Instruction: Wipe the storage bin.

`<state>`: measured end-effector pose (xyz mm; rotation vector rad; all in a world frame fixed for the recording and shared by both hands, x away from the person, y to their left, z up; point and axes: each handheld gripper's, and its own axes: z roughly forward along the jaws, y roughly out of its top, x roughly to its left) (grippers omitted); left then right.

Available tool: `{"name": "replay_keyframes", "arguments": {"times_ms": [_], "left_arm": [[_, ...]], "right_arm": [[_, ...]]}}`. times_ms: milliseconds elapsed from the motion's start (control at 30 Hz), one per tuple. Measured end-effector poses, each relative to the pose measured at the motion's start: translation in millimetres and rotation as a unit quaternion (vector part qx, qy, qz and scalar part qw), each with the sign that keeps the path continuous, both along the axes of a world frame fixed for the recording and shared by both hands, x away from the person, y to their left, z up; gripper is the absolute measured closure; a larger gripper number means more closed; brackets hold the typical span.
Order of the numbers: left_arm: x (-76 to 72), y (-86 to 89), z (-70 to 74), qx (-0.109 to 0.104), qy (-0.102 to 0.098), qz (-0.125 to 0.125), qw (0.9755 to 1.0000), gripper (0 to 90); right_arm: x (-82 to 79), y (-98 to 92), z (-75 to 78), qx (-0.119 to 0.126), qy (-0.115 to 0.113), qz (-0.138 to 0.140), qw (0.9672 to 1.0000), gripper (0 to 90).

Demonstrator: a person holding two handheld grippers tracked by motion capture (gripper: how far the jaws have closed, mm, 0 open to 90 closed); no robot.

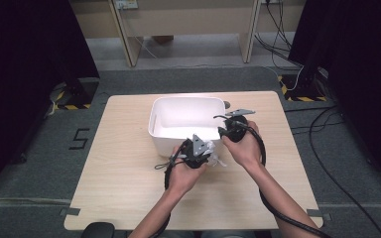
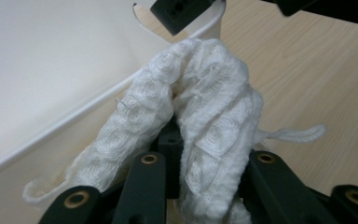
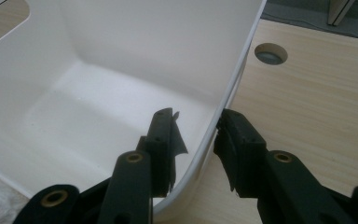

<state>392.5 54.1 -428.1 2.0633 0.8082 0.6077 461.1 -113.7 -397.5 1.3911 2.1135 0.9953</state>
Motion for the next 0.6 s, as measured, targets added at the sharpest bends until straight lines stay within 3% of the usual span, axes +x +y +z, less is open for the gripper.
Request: {"name": "replay_keyframes", "arguments": {"times_ms": [600], "left_arm": [[3.4,-3.8,-4.4,0.008,0.005,-0.003,1.0,74.6]], "right_arm": [[0.4,0.4,0.3,0.003,0.001,0.0,1.0,65.6]]}}
